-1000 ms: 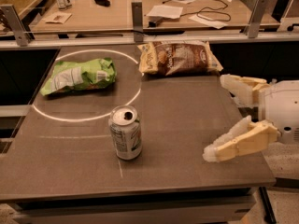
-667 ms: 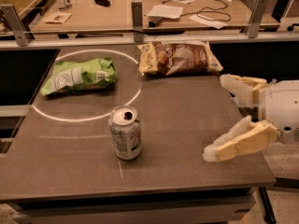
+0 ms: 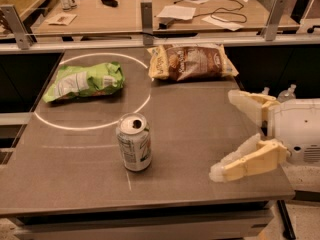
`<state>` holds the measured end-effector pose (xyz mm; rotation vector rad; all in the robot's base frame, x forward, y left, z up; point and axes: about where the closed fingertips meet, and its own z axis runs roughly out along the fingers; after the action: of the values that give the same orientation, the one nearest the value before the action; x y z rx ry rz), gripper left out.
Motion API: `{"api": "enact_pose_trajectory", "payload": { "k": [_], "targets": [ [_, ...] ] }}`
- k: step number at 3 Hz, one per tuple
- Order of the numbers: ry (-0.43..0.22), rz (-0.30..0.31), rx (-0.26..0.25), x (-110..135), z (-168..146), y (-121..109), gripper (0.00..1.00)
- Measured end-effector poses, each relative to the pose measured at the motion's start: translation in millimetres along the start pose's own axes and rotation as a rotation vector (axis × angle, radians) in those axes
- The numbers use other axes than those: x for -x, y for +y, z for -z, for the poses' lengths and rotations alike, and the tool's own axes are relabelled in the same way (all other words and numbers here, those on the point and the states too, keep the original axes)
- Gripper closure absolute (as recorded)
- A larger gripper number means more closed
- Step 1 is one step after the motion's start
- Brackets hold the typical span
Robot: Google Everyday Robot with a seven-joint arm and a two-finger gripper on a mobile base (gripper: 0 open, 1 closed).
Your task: Move 7up can near green rice chip bag
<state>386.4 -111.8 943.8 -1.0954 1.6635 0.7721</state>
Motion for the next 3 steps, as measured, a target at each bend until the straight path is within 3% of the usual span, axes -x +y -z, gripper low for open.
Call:
{"api": "enact_pose_trajectory", "payload": {
  "k": [3],
  "targets": [
    [-0.165,0.031,0.100,-23,-52,10,0.00]
  ]
}}
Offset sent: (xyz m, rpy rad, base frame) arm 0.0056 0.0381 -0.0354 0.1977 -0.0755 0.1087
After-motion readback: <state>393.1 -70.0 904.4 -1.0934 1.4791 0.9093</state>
